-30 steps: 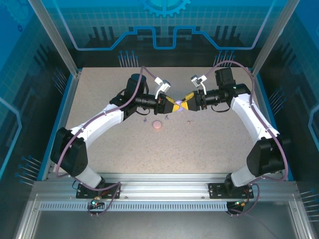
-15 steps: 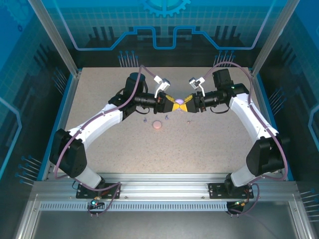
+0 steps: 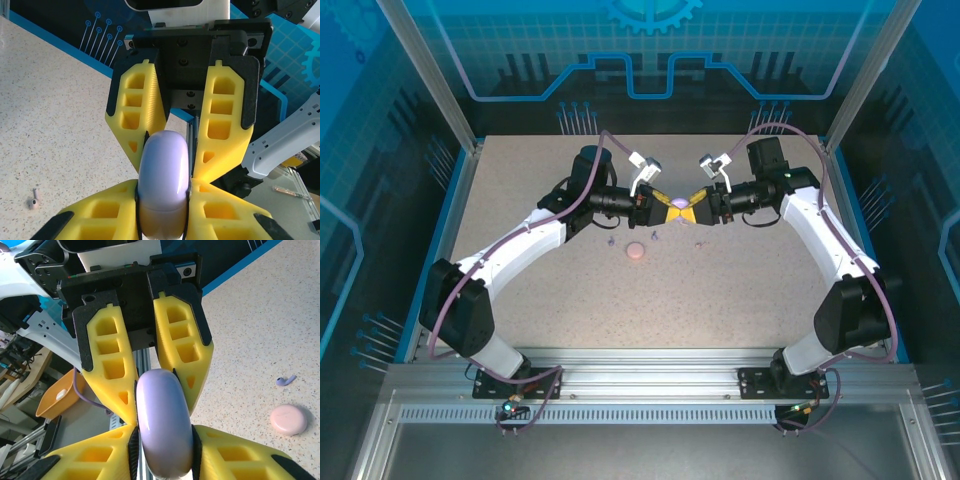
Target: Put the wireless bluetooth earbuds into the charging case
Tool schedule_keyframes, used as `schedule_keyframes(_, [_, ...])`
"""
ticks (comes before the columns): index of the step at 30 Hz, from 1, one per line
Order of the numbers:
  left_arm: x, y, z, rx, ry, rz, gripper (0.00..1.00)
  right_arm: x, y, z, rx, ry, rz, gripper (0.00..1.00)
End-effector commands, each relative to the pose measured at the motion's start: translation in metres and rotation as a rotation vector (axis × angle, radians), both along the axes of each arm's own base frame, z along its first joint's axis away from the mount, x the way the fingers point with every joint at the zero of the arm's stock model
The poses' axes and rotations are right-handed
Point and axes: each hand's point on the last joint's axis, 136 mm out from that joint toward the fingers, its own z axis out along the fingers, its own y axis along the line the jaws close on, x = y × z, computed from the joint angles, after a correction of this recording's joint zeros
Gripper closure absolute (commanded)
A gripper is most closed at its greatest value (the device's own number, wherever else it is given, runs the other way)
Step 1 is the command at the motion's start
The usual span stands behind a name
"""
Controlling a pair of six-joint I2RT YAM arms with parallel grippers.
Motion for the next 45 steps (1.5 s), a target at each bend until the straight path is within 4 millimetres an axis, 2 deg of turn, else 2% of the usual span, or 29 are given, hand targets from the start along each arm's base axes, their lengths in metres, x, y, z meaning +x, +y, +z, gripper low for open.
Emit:
schedule_keyframes(1, [0.002, 0.004, 0.013, 0.004, -0.051, 0.024, 0.93, -0.005, -0.001, 0.020, 0.020, -0.047, -0.001, 0.67])
schedule_keyframes(5, [0.003, 0.004, 0.013, 0.010, -0.049, 0.036, 0.90, -0.004, -0.003, 0.023, 0.016, -0.056, -0.015, 0.84])
schedule_keyframes(8, [0.005, 0.005, 0.015, 0.003, -0.049, 0.055, 0.81, -0.006, -0.004, 0.026, 0.020, -0.062, -0.018, 0.94])
schedule_keyframes(11, [0.005, 0.009, 0.020, -0.025, -0.054, 0.080, 0.68, -0.007, -0.007, 0.032, 0.040, -0.071, -0.024, 0.96])
schedule_keyframes(14, [0.005, 0.013, 0.028, -0.072, -0.059, 0.100, 0.59, -0.006, -0.011, 0.037, 0.066, -0.073, -0.035, 0.96])
schedule_keyframes(18, [0.000, 0.012, 0.037, -0.132, -0.043, 0.080, 0.59, -0.011, -0.010, 0.045, 0.099, -0.075, -0.010, 0.95])
schedule_keyframes(20, [0.001, 0.010, 0.037, -0.145, -0.031, 0.068, 0.69, -0.013, -0.008, 0.043, 0.099, -0.069, -0.002, 0.94])
schedule_keyframes(22, [0.012, 0.010, 0.027, -0.124, -0.003, 0.118, 0.75, -0.006, -0.009, 0.032, 0.060, -0.053, -0.038, 0.93])
schedule_keyframes(25, [0.031, 0.012, -0.010, -0.028, 0.078, 0.209, 0.83, 0.008, -0.014, -0.001, -0.039, 0.000, -0.121, 0.92])
schedule_keyframes(27, [0.037, 0.018, -0.038, 0.008, 0.112, 0.266, 0.76, 0.016, -0.020, -0.026, -0.104, 0.042, -0.179, 0.91])
schedule_keyframes(29, [0.043, 0.028, -0.060, 0.035, 0.151, 0.341, 0.74, 0.022, -0.029, -0.054, -0.184, 0.081, -0.240, 0.86])
schedule_keyframes(32, [0.047, 0.042, -0.080, 0.065, 0.213, 0.413, 0.72, 0.029, -0.039, -0.085, -0.284, 0.130, -0.307, 0.82])
schedule_keyframes(34, [0.051, 0.054, -0.094, 0.096, 0.271, 0.494, 0.66, 0.031, -0.045, -0.101, -0.329, 0.157, -0.345, 0.79])
schedule_keyframes(35, [0.049, 0.058, -0.099, 0.100, 0.284, 0.503, 0.64, 0.030, -0.047, -0.107, -0.347, 0.169, -0.352, 0.73])
schedule_keyframes(39, [0.042, 0.074, -0.115, 0.149, 0.365, 0.562, 0.60, 0.027, -0.056, -0.129, -0.427, 0.252, -0.403, 0.65])
schedule_keyframes(42, [0.024, 0.078, -0.125, 0.173, 0.423, 0.547, 0.60, 0.020, -0.059, -0.149, -0.487, 0.334, -0.420, 0.61])
schedule_keyframes(45, [-0.003, 0.078, -0.140, 0.200, 0.491, 0.519, 0.58, 0.007, -0.054, -0.163, -0.504, 0.404, -0.395, 0.60])
